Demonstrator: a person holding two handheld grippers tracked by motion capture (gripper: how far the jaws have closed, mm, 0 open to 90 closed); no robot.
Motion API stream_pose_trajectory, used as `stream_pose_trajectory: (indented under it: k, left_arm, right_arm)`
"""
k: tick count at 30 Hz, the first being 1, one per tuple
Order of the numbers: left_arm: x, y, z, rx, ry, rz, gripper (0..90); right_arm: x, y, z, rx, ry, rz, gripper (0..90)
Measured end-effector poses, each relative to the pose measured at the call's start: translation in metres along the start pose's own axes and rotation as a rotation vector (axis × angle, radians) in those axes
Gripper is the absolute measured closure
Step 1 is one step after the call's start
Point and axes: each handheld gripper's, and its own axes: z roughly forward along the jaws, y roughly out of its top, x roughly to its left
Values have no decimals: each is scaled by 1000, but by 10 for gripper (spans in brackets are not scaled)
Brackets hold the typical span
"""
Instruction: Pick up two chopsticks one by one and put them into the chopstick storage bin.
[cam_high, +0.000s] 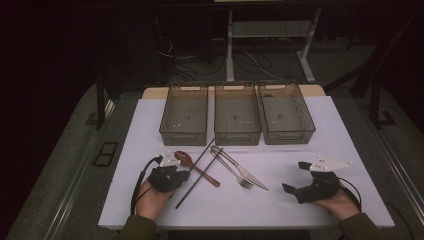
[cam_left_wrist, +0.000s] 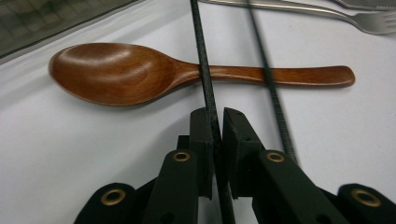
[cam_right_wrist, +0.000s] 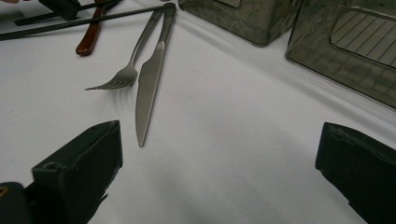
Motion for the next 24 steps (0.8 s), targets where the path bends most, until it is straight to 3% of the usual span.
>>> stream_pose_trajectory:
  k: [14,24]
  left_arm:
    - [5,1,-5,-16,-6,-54,840]
    - [7,1,-14,-21,-39,-37,843]
  right_arm:
    - [0,0,0,-2,0,-2,2]
    - [0,0,0,-2,1,-2,2]
